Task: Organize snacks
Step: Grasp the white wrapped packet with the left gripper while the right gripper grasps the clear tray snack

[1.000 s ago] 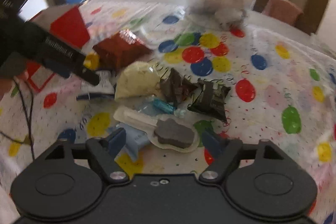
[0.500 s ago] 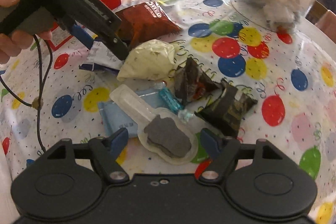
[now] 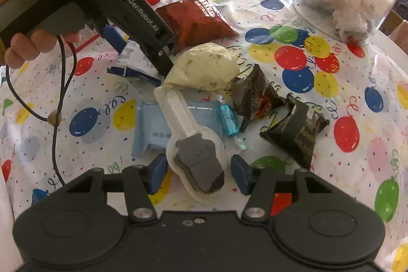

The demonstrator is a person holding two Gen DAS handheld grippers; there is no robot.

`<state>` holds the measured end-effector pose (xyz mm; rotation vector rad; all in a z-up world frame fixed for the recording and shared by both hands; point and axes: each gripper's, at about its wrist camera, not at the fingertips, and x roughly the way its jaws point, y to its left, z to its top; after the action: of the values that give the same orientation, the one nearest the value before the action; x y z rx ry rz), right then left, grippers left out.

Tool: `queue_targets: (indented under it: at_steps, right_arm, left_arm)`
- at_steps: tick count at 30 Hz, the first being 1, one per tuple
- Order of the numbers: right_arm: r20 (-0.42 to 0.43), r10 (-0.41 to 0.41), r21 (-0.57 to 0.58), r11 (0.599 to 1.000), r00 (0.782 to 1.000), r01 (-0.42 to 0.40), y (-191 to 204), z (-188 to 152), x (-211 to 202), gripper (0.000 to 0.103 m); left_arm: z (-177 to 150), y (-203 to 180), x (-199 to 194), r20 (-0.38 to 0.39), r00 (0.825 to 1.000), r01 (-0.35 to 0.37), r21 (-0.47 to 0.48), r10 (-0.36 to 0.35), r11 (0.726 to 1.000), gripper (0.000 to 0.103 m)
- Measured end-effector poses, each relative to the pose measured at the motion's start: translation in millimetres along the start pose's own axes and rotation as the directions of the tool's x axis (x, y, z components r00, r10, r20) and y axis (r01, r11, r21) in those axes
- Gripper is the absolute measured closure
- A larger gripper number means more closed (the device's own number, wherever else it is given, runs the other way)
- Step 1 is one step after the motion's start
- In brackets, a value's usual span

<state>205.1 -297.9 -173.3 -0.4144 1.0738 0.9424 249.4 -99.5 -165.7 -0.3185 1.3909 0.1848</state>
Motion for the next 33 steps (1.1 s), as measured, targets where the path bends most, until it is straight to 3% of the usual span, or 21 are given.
queue_targets:
  at_steps: [3, 5, 7, 12, 21, 27, 33]
  right_arm:
    - [0.008, -0.026, 0.024, 0.999, 1.000, 0.025, 7.9, -4.8, -2.4, 0.054]
    - [0.011, -0.036, 0.050, 0.998, 0.999, 0.035, 13.2, -7.0, -3.1, 0.063]
    - [0.013, -0.055, 0.089, 0.995, 0.998, 0.054, 19.1, -9.7, -3.8, 0.063]
    - [0.031, -0.104, 0.190, 0.977, 0.994, 0.096, 30.8, -14.8, -6.7, 0.063]
    - [0.080, -0.139, 0.401, 0.911, 0.987, 0.096, 38.9, -26.7, -23.4, 0.063]
    - [0.111, -0.149, 0.466, 0.881, 0.983, 0.081, 53.2, -29.9, -35.8, 0.063]
    - [0.147, -0.145, 0.485, 0.872, 0.978, 0.056, 69.6, -23.4, -45.5, 0.063]
  left_arm:
    - [-3.2, 4.5, -1.5, 0.008, 1.000, 0.009, 0.005, -0.009, 1.000, 0.023]
    - [-4.1, 8.5, -3.7, 0.014, 1.000, 0.010, 0.001, -0.010, 1.000, 0.031]
    - [-4.9, 13.4, -5.4, 0.016, 1.000, 0.012, -0.003, -0.012, 1.000, 0.042]
    - [-8.5, 27.3, -8.7, 0.018, 0.999, 0.033, -0.005, -0.032, 0.999, 0.058]
    - [-18.3, 52.5, -18.7, 0.020, 0.997, 0.081, -0.003, -0.081, 0.997, 0.069]
    - [-29.5, 68.2, -30.9, 0.014, 0.992, 0.125, 0.013, -0.126, 0.992, 0.075]
    - [-58.2, 73.3, -52.7, 0.073, 0.985, 0.146, 0.141, -0.157, 0.979, 0.085]
